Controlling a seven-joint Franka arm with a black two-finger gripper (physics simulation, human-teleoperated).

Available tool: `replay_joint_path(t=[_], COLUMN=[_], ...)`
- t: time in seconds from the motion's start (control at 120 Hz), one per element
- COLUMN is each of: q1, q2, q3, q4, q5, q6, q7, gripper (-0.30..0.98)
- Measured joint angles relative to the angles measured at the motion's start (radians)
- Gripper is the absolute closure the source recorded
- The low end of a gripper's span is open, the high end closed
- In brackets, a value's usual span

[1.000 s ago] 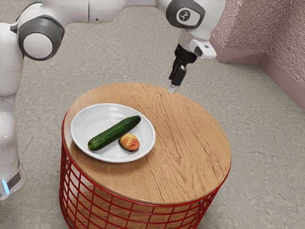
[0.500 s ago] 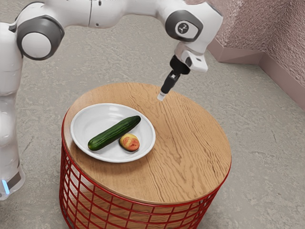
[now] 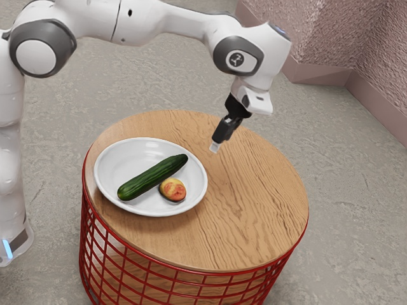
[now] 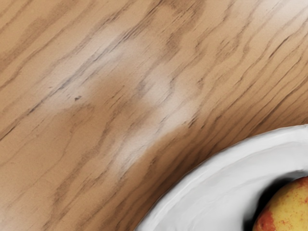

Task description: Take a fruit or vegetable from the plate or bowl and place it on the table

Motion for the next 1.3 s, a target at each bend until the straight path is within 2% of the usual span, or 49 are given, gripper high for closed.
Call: replay_joint_path(t=[0.192, 0.358, 0.542, 0.817, 1.3], q1=[0.012, 0.024, -0.006, 0.002, 0.004], q2=[-0.078, -0.125, -0.157, -0.181, -0.305], q3=[-0.036, -0.079, -0.126, -0.132, -0.124], q4=[-0.118, -0.177, -0.207, -0.276, -0.463], q5=[-0.021, -0.039, -0.054, -0.072, -0.121], q6=[0.069, 0.108, 0.13, 0.157, 0.235], q7=[0.018, 0.029, 0.034, 0.038, 0.044], gripper=[0.0, 0.0, 0.0, 0.0, 0.0])
